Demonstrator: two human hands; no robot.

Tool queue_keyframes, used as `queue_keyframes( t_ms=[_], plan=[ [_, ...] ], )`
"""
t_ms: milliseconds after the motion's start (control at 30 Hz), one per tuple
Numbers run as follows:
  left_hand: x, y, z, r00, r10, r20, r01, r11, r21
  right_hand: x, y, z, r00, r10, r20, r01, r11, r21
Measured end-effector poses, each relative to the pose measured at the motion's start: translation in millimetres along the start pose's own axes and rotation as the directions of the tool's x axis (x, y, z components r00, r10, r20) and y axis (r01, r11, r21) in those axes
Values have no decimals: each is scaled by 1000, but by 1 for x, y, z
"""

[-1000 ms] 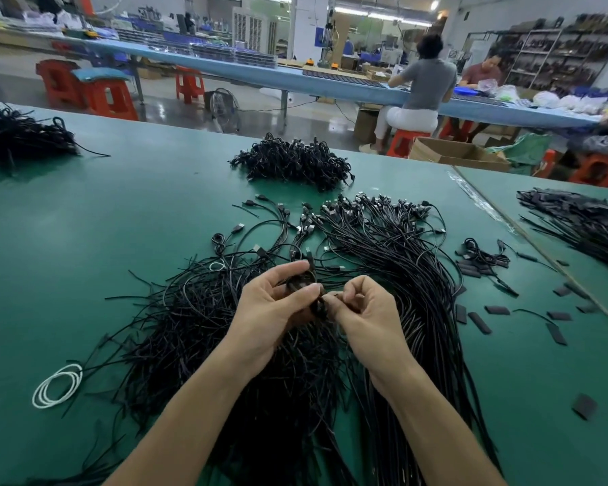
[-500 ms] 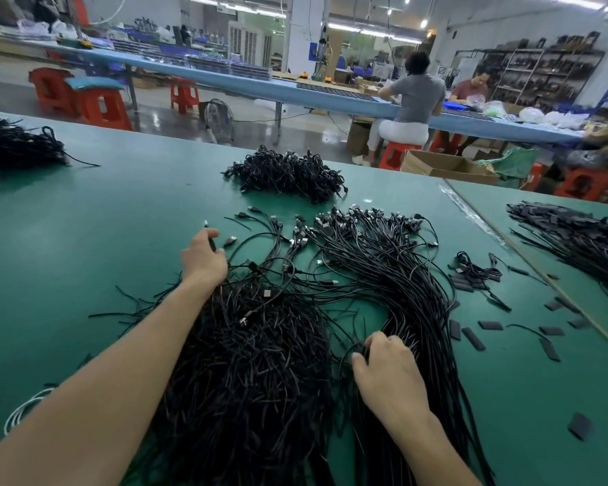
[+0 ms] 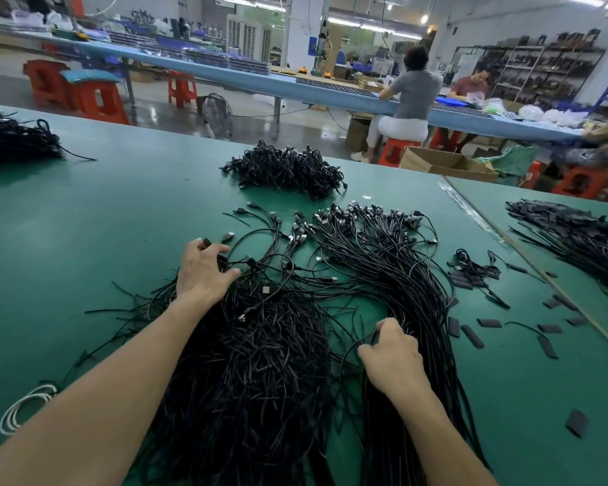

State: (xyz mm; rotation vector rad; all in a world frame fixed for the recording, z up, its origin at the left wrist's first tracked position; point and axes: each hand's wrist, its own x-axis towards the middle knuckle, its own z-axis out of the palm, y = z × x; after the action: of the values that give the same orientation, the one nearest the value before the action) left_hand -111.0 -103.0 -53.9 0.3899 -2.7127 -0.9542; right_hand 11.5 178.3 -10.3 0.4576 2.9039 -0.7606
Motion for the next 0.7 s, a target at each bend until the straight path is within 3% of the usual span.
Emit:
queue_keyframes(
  t_ms=[67, 267, 367, 433, 500, 600, 633, 700],
  plan=[
    [2, -6, 1, 999, -7, -48, 7, 1000, -9, 5, 4, -4, 999, 42, -4, -41, 989, 139],
    [3, 10, 0, 988, -36, -150, 50, 994, 95, 10, 17, -13, 996, 56, 71, -78, 935, 347],
    [-6, 35, 2, 955, 147, -257, -138, 989, 54, 6, 9, -12, 999, -37, 33, 26, 953, 302],
    [-18, 56, 5, 921, 359, -149, -367, 930, -31, -3, -7, -12, 987, -156, 41, 132, 929, 346],
    [-40, 78, 4, 818, 571, 66, -558, 816, -153, -13, -24, -13, 952, -299, 59, 245, 867, 433],
    [-68, 95, 3, 561, 775, 290, -761, 621, -189, -28, -49, -15, 839, -543, 43, 488, 783, 385],
    [-74, 96, 5, 509, 810, 291, -803, 569, -180, -32, -55, -17, 800, -599, 38, 544, 751, 374],
    [-81, 94, 9, 504, 809, 302, -819, 558, -130, -37, -59, -22, 766, -642, -23, 599, 700, 389]
  ],
)
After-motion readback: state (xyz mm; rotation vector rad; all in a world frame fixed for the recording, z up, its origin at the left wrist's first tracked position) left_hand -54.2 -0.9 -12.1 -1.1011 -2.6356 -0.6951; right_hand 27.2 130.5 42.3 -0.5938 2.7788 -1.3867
